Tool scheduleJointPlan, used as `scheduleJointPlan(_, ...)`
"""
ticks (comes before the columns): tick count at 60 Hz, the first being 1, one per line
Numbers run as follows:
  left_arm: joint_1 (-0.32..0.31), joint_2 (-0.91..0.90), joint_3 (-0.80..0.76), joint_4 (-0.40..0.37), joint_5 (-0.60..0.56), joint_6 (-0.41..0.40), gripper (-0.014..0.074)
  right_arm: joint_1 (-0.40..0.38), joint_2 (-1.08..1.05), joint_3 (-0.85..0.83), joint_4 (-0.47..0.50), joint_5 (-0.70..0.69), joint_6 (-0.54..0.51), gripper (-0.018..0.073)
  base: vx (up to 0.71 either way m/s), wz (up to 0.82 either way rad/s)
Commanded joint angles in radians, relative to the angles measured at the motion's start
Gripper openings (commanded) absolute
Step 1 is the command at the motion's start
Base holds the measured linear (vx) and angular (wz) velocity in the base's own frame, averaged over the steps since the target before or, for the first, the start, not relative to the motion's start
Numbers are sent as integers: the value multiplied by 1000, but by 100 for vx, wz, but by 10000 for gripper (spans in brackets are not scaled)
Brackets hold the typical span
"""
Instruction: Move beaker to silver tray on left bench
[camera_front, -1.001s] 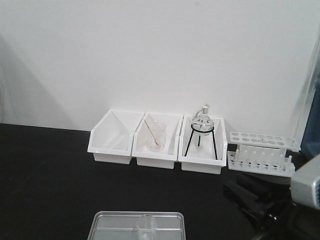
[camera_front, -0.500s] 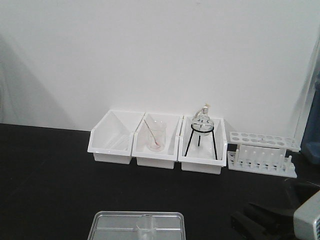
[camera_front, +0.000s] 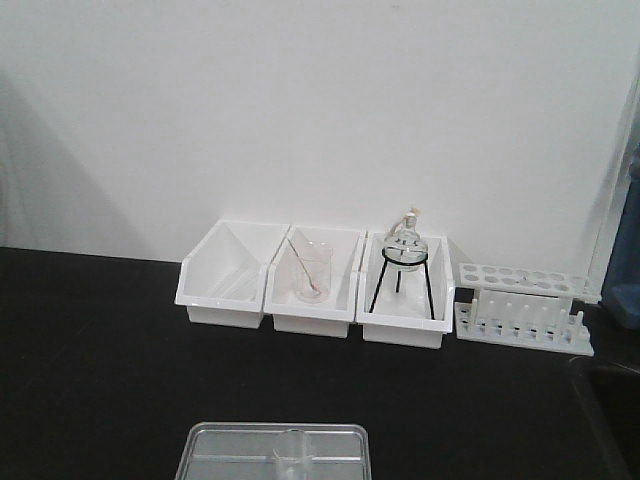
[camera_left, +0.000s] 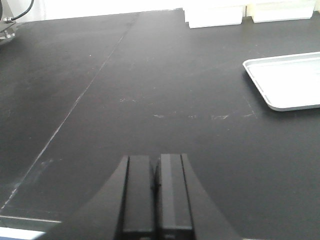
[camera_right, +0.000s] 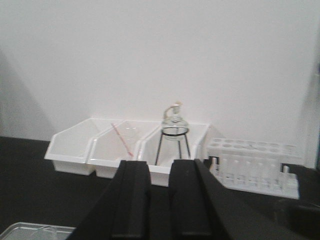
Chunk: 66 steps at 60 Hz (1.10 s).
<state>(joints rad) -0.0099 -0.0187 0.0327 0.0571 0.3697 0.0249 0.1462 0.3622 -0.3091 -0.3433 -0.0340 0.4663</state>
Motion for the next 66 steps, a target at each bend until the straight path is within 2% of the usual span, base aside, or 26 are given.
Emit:
scheduleJointPlan(1, -5, -7, 20, -3, -76, -2, 1, -77, -81, 42, 69, -46, -43, 209, 0, 0)
scheduleJointPlan(10, -5, -7, 20, -3, -76, -2, 1, -215, -229, 160, 149, 12, -51, 209, 0, 0)
scheduleJointPlan(19, -5, -7, 20, -3, -76, -2, 1, -291, -325, 277, 190, 17, -51, 209, 0, 0)
scheduleJointPlan(24, -5, -7, 20, -3, -76, -2, 1, -292, -366, 350, 188, 16, -51, 209, 0, 0)
scheduleJointPlan(29, -5, -7, 20, -3, -76, -2, 1, -287, -386, 343, 175, 113, -51, 209, 0, 0)
scheduleJointPlan(39, -5, -7, 20, -3, -76, -2, 1, -288, -386, 346, 75, 75, -81, 209, 0, 0)
scheduleJointPlan(45, -5, -7, 20, -3, -76, -2, 1, -288, -386, 346, 63, 47, -139, 204, 0, 0)
scheduleJointPlan(50, -5, -7, 20, -3, -76, -2, 1, -288, -386, 346, 70, 42, -160, 164, 0, 0)
scheduleJointPlan(61, -5, -7, 20, -3, -76, -2, 1, -257, -387, 346, 115, 34, -159, -14, 0, 0)
scheduleJointPlan(66, -5, -7, 20, -3, -76, -2, 1, -228, -387, 346, 115, 42, -159, -16, 0, 0)
